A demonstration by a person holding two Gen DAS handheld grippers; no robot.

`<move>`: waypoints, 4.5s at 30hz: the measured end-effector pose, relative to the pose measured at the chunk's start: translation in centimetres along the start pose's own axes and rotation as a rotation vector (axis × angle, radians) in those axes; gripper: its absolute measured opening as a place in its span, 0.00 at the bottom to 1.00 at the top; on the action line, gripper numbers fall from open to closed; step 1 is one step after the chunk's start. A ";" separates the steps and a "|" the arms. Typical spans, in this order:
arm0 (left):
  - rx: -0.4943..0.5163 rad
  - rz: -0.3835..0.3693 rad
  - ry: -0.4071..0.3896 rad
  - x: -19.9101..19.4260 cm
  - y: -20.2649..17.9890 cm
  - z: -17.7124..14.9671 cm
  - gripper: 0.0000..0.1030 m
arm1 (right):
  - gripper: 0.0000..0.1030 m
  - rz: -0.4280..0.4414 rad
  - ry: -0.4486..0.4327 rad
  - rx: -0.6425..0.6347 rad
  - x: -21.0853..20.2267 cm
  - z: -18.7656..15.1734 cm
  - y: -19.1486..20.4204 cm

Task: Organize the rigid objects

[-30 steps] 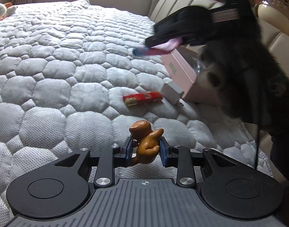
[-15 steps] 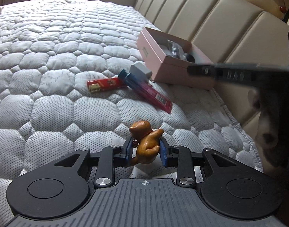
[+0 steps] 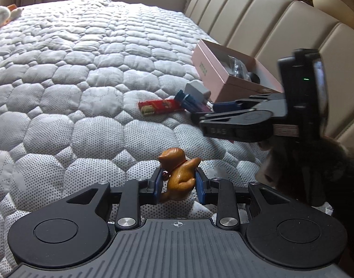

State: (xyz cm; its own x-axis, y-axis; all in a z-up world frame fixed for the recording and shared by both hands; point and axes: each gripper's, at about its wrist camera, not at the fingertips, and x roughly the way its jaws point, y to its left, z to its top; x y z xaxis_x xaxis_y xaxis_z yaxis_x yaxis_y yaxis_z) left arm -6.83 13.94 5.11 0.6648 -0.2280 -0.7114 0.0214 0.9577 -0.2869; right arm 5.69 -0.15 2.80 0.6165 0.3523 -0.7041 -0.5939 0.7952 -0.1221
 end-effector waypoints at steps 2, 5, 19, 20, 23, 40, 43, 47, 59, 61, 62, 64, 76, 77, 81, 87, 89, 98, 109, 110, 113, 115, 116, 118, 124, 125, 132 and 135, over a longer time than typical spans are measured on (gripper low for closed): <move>0.000 -0.003 0.001 0.1 0.0 0.0 0.31 | 0.41 0.004 0.026 -0.002 1.3 0.3 0.0; -0.002 -0.009 0.003 0.2 0.1 0.0 0.31 | 0.36 0.023 0.040 0.003 2.1 0.7 -0.1; 0.062 -0.113 0.052 1.8 -3.3 -0.5 0.31 | 0.25 0.084 -0.025 0.168 -10.1 -2.6 -4.5; 0.075 -0.131 0.064 2.1 -4.0 -0.5 0.31 | 0.25 0.068 -0.027 0.177 -11.0 -3.2 -4.8; 0.125 -0.185 0.101 3.0 -6.3 -0.5 0.31 | 0.25 -0.012 -0.038 0.191 -13.3 -5.1 -5.3; 0.191 -0.243 -0.070 8.4 -15.2 13.5 0.32 | 0.25 -0.130 -0.107 0.252 -15.1 -12.7 -5.9; 0.188 -0.209 -0.140 11.9 -15.9 16.5 0.32 | 0.25 -0.127 -0.126 0.232 -15.2 -12.9 -5.9; 0.193 -0.093 -0.081 16.9 -16.0 17.3 0.31 | 0.25 -0.139 -0.126 0.226 -15.0 -13.1 -5.8; 0.187 -0.130 -0.089 12.5 -10.1 12.5 0.31 | 0.25 -0.173 -0.090 0.295 -13.9 -13.1 -7.8; 0.210 -0.152 -0.131 11.6 -8.7 11.5 0.22 | 0.25 -0.174 -0.079 0.306 -13.5 -12.7 -8.1; 0.219 -0.137 -0.141 11.1 -8.0 11.1 0.23 | 0.25 -0.172 -0.073 0.312 -13.3 -12.5 -8.3; 0.212 -0.096 -0.161 9.6 -6.6 10.0 0.24 | 0.25 -0.167 -0.056 0.325 -12.8 -11.9 -8.6; 0.122 -0.080 -0.096 4.7 2.3 6.0 0.24 | 0.26 -0.240 -0.146 0.461 -10.1 0.2 -14.0; 0.130 -0.074 -0.090 4.7 2.7 5.9 0.24 | 0.37 -0.233 -0.177 0.475 -9.5 1.9 -14.7; 0.170 -0.056 -0.090 4.3 4.0 5.3 0.24 | 0.75 -0.269 -0.205 0.516 -7.8 6.1 -16.6; 0.149 -0.066 -0.094 5.3 4.8 5.4 0.24 | 0.81 -0.287 -0.222 0.428 -9.0 2.3 -13.3; 0.140 -0.067 -0.112 5.1 4.6 5.5 0.24 | 0.81 -0.258 -0.208 0.348 -8.6 0.8 -10.8; 0.175 -0.014 -0.085 4.3 4.6 5.2 0.25 | 0.49 -0.148 -0.152 0.061 -2.6 1.5 0.2; 0.185 -0.014 -0.075 4.1 4.9 5.2 0.24 | 0.22 -0.239 -0.013 -0.036 3.2 3.1 2.1; 0.189 -0.018 -0.072 4.3 4.8 5.2 0.24 | 0.19 -0.212 -0.003 -0.018 2.9 3.0 1.9; 0.203 -0.041 -0.067 4.6 4.4 5.1 0.25 | 0.19 -0.148 -0.017 0.033 0.3 1.9 1.3; 0.217 -0.060 -0.066 4.8 4.1 5.2 0.25 | 0.19 -0.109 -0.025 0.059 -1.7 1.0 0.8; 0.226 -0.068 -0.067 4.9 4.0 5.3 0.25 | 0.19 -0.095 -0.029 0.072 -2.8 0.4 0.3; 0.243 -0.081 -0.071 5.3 3.7 5.5 0.24 | 0.19 -0.086 -0.033 0.101 -4.6 -0.9 -0.7; 0.170 -0.108 -0.083 7.5 4.5 8.0 0.24 | 0.24 -0.190 -0.033 0.150 -7.3 -6.2 -4.0; 0.159 -0.113 -0.070 8.1 4.6 8.4 0.24 | 0.35 -0.190 -0.028 0.175 -7.6 -7.0 -4.5; 0.156 -0.157 0.010 10.4 3.8 8.7 0.27 | 0.64 -0.188 -0.029 0.232 -9.8 -11.3 -5.5; 0.228 -0.165 0.041 10.1 2.1 7.8 0.27 | 0.73 -0.169 -0.009 0.252 -9.7 -12.7 -5.5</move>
State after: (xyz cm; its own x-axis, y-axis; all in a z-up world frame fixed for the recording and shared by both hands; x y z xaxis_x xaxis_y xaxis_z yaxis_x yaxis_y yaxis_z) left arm 5.75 15.06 2.37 0.6075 -0.3869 -0.6937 0.2977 0.9206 -0.2527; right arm -3.58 -14.17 1.46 0.7007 0.2082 -0.6824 -0.3366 0.9398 -0.0589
